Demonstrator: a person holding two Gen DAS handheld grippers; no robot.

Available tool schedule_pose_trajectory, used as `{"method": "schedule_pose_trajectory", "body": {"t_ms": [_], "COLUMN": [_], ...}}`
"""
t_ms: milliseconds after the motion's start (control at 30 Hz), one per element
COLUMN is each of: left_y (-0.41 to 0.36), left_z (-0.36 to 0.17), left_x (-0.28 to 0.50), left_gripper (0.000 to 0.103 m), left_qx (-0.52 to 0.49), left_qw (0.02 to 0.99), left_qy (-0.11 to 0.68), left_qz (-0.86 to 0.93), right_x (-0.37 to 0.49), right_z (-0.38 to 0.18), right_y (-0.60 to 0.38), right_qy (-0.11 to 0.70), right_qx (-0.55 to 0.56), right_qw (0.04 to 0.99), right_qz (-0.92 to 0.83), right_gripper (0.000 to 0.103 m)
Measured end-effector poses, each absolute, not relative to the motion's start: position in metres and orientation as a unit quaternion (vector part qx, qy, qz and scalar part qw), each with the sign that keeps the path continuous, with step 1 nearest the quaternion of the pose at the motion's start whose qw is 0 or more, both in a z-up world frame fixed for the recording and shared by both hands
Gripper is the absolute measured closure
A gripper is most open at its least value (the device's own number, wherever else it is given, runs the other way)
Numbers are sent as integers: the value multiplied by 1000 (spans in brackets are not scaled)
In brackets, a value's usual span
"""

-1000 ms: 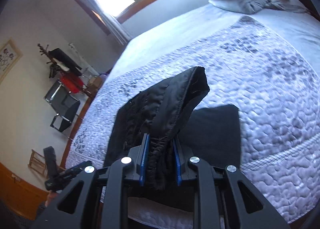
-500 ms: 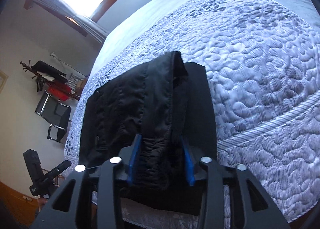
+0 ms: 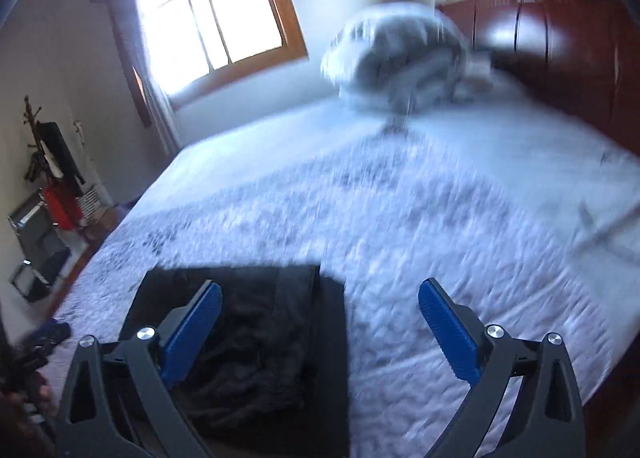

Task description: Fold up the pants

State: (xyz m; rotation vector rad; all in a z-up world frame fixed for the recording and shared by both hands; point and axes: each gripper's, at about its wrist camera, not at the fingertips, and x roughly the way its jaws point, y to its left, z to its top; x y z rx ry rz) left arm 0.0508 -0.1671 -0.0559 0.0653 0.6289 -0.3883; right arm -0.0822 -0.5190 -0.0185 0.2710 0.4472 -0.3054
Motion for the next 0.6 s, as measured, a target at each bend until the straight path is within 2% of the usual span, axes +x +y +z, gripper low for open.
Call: {"method": "schedule_pose_trajectory", "body": {"t_ms": [167,367,467,600], "left_y": [-168,-159,-154,-159], "left_z": [-33,-13,-7,-15], "left_x": [38,19,16,32], "left_gripper": [3,3,3,3], "left_qx": [11,-56,-67,-50], "left_qw": [948,965,970,957], "left_qy": [240,159,143,204], "left_qz": [-209,-202,-187,-200], "right_x": [-111,-101,-90,-67], "right_z": [8,11,3,-29], "right_y": [-486,-484,-480,-487], "right_qy": [79,121,158,253], "right_qx": [81,137,113,109], "right_qw": [983,979,977,957], "right_qz": [-141,-90,-94,-92], "right_gripper": [3,3,3,3]}}
